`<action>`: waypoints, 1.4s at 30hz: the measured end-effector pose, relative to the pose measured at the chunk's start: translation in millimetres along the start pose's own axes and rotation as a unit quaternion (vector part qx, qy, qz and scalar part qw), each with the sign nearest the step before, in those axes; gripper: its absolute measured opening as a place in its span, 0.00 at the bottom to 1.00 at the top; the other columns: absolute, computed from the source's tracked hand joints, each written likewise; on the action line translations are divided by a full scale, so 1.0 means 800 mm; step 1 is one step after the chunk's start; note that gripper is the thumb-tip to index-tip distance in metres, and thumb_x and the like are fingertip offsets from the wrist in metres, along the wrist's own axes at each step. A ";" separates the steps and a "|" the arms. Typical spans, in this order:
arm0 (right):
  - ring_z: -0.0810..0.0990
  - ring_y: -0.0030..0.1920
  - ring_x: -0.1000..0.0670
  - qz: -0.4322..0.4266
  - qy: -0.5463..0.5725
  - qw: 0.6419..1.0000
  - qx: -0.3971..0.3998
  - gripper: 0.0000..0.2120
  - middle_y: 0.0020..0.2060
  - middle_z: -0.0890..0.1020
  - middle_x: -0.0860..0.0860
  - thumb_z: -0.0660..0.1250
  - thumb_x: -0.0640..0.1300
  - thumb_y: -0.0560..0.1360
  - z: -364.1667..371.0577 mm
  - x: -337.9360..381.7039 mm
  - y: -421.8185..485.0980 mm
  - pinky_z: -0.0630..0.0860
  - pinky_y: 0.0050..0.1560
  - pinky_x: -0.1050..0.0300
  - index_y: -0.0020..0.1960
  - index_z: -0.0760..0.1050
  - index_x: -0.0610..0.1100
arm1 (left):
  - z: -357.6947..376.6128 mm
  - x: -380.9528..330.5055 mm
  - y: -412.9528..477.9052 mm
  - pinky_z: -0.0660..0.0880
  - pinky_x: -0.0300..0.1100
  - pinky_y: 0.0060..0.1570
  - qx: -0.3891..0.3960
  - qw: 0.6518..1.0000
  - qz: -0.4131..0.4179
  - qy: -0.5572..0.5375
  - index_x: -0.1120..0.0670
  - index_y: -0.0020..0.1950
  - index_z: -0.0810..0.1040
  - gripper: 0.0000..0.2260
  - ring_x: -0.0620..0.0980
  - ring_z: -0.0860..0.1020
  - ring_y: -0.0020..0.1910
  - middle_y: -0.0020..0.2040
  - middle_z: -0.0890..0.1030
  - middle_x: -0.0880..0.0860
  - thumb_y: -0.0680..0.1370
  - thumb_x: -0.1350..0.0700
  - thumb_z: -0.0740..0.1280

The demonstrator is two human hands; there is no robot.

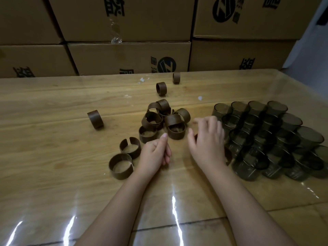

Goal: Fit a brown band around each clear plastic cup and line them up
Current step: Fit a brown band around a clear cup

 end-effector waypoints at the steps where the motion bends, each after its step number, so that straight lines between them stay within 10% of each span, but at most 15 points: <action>1: 0.71 0.59 0.45 0.031 -0.033 0.998 0.031 0.15 0.58 0.72 0.44 0.63 0.46 0.77 0.006 -0.012 0.007 0.69 0.59 0.49 0.62 0.73 0.43 | 0.000 0.000 0.000 0.71 0.33 0.31 0.002 1.000 0.000 0.001 0.55 0.29 0.76 0.25 0.44 0.72 0.23 0.23 0.76 0.51 0.83 0.48 0.56; 10: 0.57 0.74 0.41 0.109 -0.151 0.972 0.145 0.21 0.74 0.60 0.41 0.59 0.50 0.80 0.013 -0.053 0.078 0.57 0.73 0.42 0.71 0.66 0.45 | -0.001 0.001 0.002 0.71 0.32 0.30 0.014 1.000 -0.006 -0.017 0.54 0.29 0.76 0.25 0.42 0.72 0.24 0.23 0.76 0.50 0.83 0.48 0.56; 15: 0.67 0.67 0.42 0.159 -0.248 0.917 0.269 0.17 0.64 0.72 0.42 0.55 0.50 0.81 0.044 -0.087 0.082 0.58 0.71 0.40 0.59 0.77 0.43 | 0.002 0.004 0.003 0.72 0.33 0.32 0.030 0.999 -0.020 -0.022 0.54 0.30 0.76 0.24 0.43 0.72 0.24 0.24 0.76 0.50 0.83 0.47 0.56; 22: 0.77 0.52 0.45 0.087 -0.167 0.975 0.121 0.18 0.50 0.78 0.45 0.54 0.44 0.82 0.033 -0.064 0.082 0.61 0.70 0.44 0.49 0.81 0.40 | -0.004 -0.001 0.005 0.71 0.33 0.30 0.018 0.998 -0.025 -0.050 0.56 0.31 0.76 0.23 0.43 0.72 0.24 0.24 0.76 0.49 0.83 0.49 0.55; 30: 0.74 0.64 0.43 0.007 0.154 0.983 -0.105 0.16 0.62 0.75 0.42 0.54 0.42 0.82 -0.027 0.004 0.045 0.70 0.65 0.42 0.62 0.76 0.37 | -0.002 -0.010 0.006 0.76 0.37 0.34 0.039 0.991 -0.003 -0.126 0.56 0.49 0.78 0.14 0.48 0.81 0.36 0.42 0.84 0.51 0.83 0.54 0.54; 42: 0.73 0.40 0.49 -0.113 0.338 0.931 -0.076 0.15 0.37 0.74 0.48 0.54 0.41 0.78 0.014 0.046 -0.015 0.71 0.41 0.57 0.36 0.73 0.38 | 0.000 -0.004 0.009 0.79 0.49 0.55 0.073 0.971 -0.020 -0.228 0.52 0.73 0.67 0.28 0.54 0.78 0.62 0.66 0.76 0.57 0.75 0.47 0.67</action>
Point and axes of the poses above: each hand's wrist, its own y-axis towards the middle knuckle, its own z-axis out of the palm, x = y × z, the point moved 8 cm from there along y, towards the middle knuckle
